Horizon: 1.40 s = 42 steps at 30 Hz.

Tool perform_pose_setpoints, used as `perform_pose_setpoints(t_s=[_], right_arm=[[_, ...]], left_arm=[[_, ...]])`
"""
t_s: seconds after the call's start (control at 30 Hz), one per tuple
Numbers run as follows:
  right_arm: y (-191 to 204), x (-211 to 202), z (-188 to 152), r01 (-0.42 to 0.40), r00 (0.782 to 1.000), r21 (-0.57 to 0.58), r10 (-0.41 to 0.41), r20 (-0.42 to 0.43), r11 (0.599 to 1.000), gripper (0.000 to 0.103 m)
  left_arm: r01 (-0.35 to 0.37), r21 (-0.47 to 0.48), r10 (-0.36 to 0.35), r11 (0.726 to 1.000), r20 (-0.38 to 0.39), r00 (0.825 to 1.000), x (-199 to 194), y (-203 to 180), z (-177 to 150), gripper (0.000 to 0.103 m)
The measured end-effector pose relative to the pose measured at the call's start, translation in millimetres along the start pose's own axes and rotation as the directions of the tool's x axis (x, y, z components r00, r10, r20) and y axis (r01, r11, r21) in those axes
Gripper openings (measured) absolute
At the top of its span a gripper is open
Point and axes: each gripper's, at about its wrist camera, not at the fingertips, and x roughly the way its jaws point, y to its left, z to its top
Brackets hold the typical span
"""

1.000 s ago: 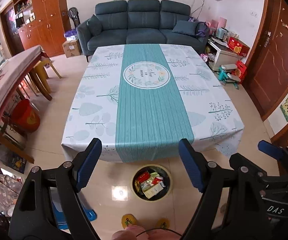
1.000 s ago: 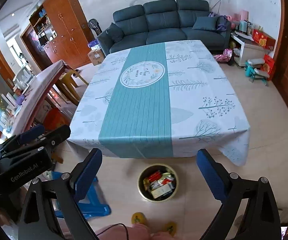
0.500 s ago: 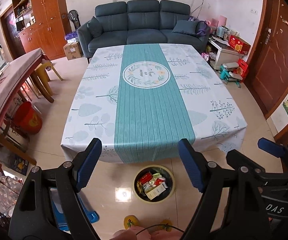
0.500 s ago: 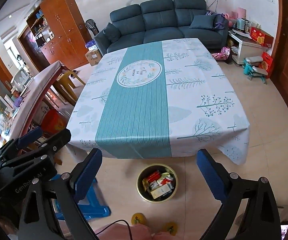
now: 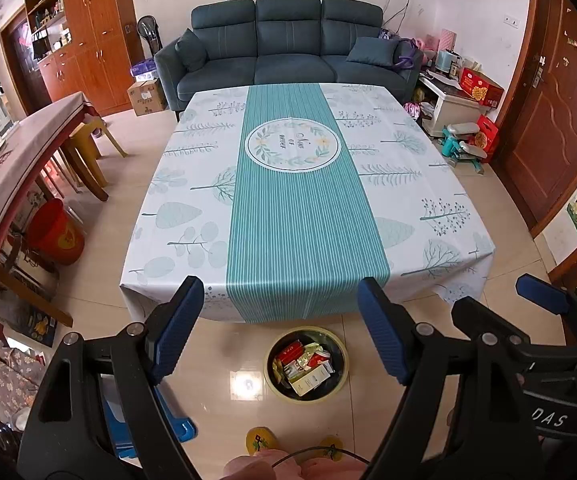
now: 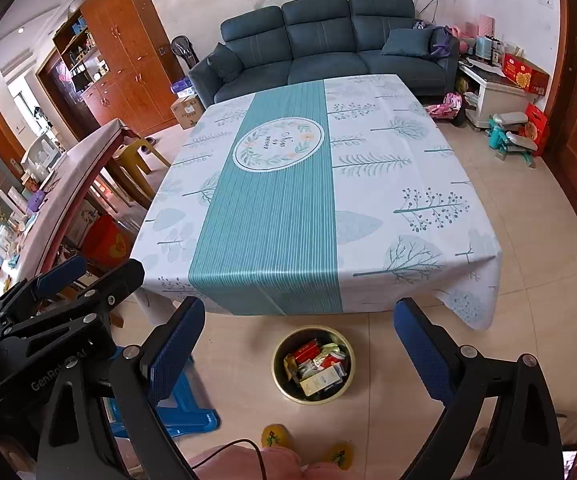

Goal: Collect trash

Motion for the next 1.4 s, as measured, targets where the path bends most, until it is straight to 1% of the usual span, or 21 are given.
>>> perform_pose_setpoints(t_s=[0.53, 0.93, 1.1, 1.4], right_arm=[[-1, 0, -1, -0.002, 1.000, 0.001, 0.002, -0.002, 1.000, 0.097], [4, -1, -2, 0.000, 1.000, 0.000, 0.000, -0.002, 1.000, 0.097], [5, 0, -2, 0.001, 1.000, 0.002, -0.001, -0.004, 1.000, 0.097], [2, 3, -5, -0.002, 1.000, -0.006, 0.002, -0.011, 1.000, 0.097]], left_arm=[[0.000, -0.001, 0.000, 1.000, -0.002, 1.000, 0, 0, -1, 0.077], [-0.002, -0.010, 0.001, 1.000, -0.007, 1.000, 2, -1, -9, 0.077], [0.001, -0.007, -0.001, 1.000, -0.008, 1.000, 2, 1, -7, 0.077], [0.001, -0.011, -0.001, 1.000, -0.013, 1.000, 3, 2, -11, 0.077]])
